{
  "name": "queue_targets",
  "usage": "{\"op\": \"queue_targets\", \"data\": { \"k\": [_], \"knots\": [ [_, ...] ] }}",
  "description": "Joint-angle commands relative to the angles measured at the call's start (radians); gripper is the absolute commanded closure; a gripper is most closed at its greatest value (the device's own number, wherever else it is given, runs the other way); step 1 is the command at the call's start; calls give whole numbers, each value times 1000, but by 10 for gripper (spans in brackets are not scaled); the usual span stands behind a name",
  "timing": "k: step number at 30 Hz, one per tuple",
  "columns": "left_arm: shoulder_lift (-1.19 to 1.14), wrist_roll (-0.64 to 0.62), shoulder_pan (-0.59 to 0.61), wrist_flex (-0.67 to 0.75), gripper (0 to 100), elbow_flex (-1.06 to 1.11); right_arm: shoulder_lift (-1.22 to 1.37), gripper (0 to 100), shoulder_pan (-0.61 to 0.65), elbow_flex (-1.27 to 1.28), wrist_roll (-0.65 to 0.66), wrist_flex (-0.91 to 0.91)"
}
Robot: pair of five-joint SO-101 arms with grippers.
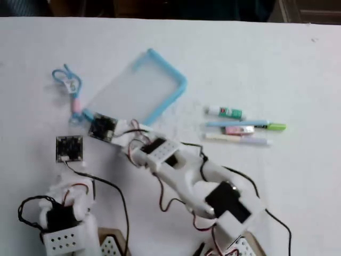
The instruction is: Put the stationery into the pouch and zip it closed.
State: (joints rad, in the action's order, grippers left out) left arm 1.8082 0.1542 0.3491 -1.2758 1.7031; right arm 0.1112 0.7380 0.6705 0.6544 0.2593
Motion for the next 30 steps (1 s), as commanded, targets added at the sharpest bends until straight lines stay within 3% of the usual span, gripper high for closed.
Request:
{"op": "queue_targets", "data": {
  "k": [1,6,13,18,23,30],
  "knots": [
    [7,-2,8,-6,975,-9,-131,982,-47,98,81,-5],
    [7,-2,8,-6,975,-9,-328,980,-70,236,107,-4],
    [7,-2,8,-6,975,-9,-403,975,-24,121,103,-4],
    [7,-2,8,-6,975,-9,-248,858,12,-87,87,15],
    [7,-2,8,-6,975,-9,13,736,10,-319,-41,150],
    [7,-2,8,-6,975,-9,254,731,36,-466,-55,228]
  ]
}}
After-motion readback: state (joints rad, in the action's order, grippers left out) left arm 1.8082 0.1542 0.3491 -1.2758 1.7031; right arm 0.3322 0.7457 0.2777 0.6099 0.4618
